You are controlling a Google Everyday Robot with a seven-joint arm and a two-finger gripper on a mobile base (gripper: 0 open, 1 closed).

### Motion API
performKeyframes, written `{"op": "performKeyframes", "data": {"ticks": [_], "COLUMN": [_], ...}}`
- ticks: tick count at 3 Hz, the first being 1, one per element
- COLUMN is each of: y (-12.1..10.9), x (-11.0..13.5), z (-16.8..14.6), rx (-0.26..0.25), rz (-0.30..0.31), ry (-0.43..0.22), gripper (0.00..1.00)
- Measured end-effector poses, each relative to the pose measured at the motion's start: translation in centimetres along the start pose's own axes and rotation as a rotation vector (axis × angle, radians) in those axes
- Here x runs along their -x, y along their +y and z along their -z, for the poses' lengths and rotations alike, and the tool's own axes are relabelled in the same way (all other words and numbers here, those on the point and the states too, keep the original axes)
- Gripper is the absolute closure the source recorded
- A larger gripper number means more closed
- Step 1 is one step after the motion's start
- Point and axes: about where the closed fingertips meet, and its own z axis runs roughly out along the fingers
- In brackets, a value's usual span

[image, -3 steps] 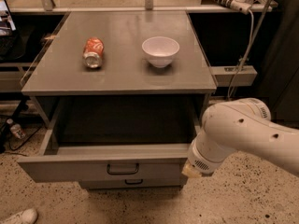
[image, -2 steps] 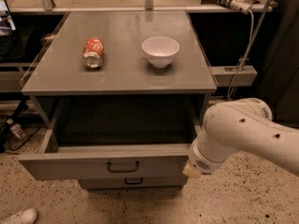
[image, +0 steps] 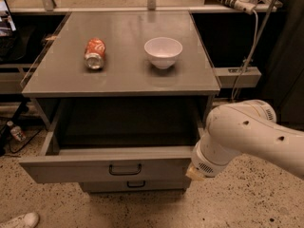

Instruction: Close top drawer

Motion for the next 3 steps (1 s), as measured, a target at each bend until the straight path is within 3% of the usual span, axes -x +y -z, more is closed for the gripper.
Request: {"op": "performKeyframes", "data": {"ticks": [1,2,3], "y": [0.0,0.0,0.0], "x": [0.0,0.0,0.0], "z": [0.0,0.0,0.0], "rx": [0.0,0.0,0.0], "rz": [0.0,0.0,0.0], "ry": [0.0,0.0,0.0], "gripper": [0.11,0.0,0.0]}}
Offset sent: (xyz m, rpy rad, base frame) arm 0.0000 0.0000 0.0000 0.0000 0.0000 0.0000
